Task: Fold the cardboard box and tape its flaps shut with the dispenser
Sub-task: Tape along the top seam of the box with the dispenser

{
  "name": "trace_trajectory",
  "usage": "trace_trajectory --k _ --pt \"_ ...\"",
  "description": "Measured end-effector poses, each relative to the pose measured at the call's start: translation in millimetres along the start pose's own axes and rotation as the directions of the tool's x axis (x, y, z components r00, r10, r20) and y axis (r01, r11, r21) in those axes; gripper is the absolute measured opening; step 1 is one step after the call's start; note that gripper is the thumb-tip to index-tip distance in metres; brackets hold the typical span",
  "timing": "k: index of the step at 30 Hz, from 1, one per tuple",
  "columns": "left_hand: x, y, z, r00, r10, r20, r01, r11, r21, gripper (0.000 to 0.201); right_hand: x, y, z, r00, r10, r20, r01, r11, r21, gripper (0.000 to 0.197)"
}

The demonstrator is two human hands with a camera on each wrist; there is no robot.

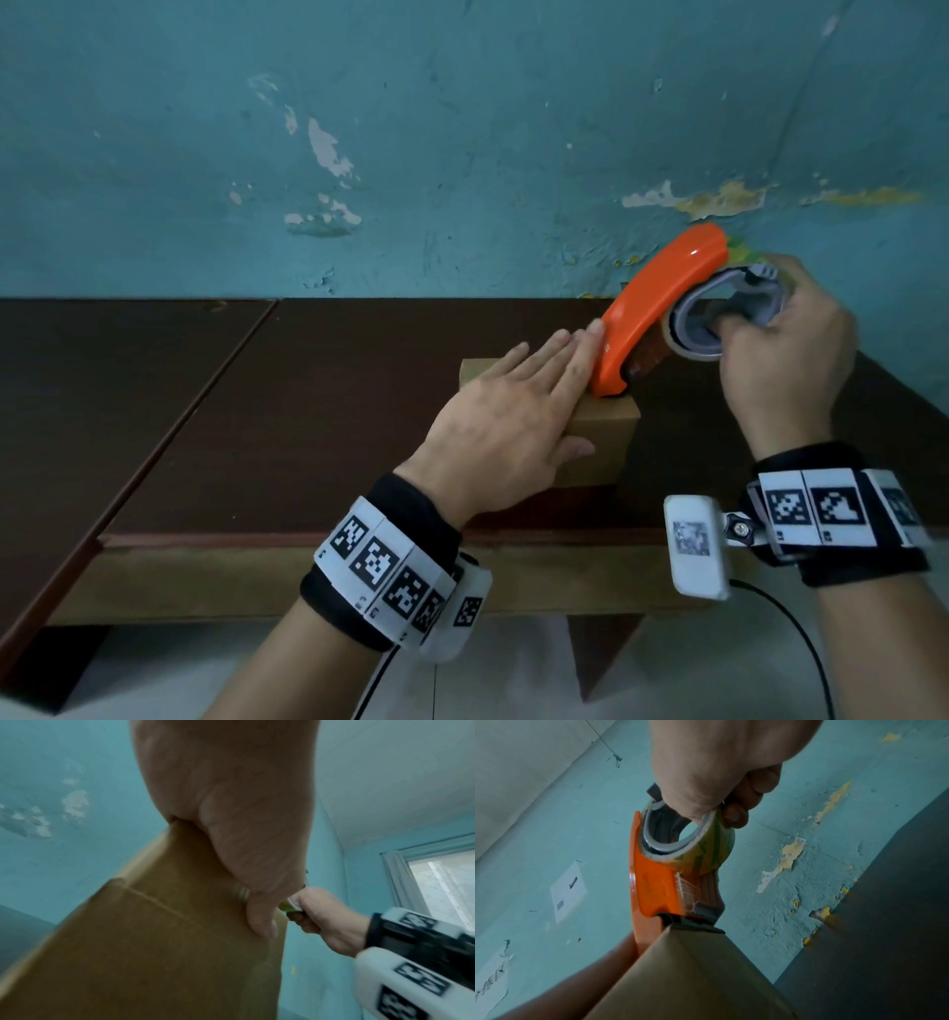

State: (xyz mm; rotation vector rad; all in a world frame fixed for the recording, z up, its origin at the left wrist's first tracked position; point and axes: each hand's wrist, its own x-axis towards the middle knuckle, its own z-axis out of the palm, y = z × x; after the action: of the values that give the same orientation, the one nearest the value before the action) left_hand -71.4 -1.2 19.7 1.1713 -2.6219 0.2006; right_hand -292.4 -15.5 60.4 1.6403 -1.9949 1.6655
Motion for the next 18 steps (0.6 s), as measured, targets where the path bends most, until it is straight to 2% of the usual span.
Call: trace_trajectory --k 4,6,7,9,10,11,13,15,18 --pt "-0.3 7.0 5.0 1.0 0.0 0.005 -0.001 0.999 0.05 0.089 -0.9 2.0 3.7 1.0 0.003 -0.015 -0.002 0.998 0.063 0.031" --pt "0.3 6.9 4.7 1.0 -0.012 0.005 0.012 0.999 0.05 0.089 -4.7 0.9 8.0 0.997 0.073 -0.02 -0.066 0.971 0.231 0.02" --pt "0.9 6.6 4.5 1.0 -0.018 0.005 0.018 0.999 0.05 0.089 -7.5 -0.4 11.1 0.988 0.155 -0.004 -0.141 0.913 0.383 0.017" --pt "1.5 6.8 4.2 1.0 -0.024 0.008 0.024 0.999 0.049 0.089 -15.0 -5.5 17.9 0.928 0.344 0.143 -0.352 0.684 0.639 0.015" --pt "1.8 7.0 4.2 1.0 -0.027 0.011 0.026 0.999 0.046 0.089 -18.7 -7.9 21.6 0.888 0.394 0.239 -0.441 0.579 0.685 0.015" --pt "2.0 6.9 4.1 0.999 -0.029 0.014 0.028 0.999 0.041 0.089 -21.5 -8.1 25.4 0.853 0.412 0.32 -0.508 0.518 0.688 0.016" --pt "2.1 6.7 2.7 0.999 -0.033 0.01 0.033 0.999 0.031 0.09 -24.7 -7.9 30.1 0.816 0.412 0.405 -0.573 0.486 0.66 0.019" --pt "1.4 8.0 2.8 0.999 -0.051 -0.004 0.051 0.998 0.028 0.091 -24.9 -7.0 31.2 0.801 0.444 0.402 -0.591 0.473 0.654 0.023" --pt "0.2 13.5 3.9 0.991 -0.135 -0.018 0.136 0.99 0.042 0.101 -24.2 -8.6 31.2 0.788 0.447 0.423 -0.596 0.384 0.705 0.027"
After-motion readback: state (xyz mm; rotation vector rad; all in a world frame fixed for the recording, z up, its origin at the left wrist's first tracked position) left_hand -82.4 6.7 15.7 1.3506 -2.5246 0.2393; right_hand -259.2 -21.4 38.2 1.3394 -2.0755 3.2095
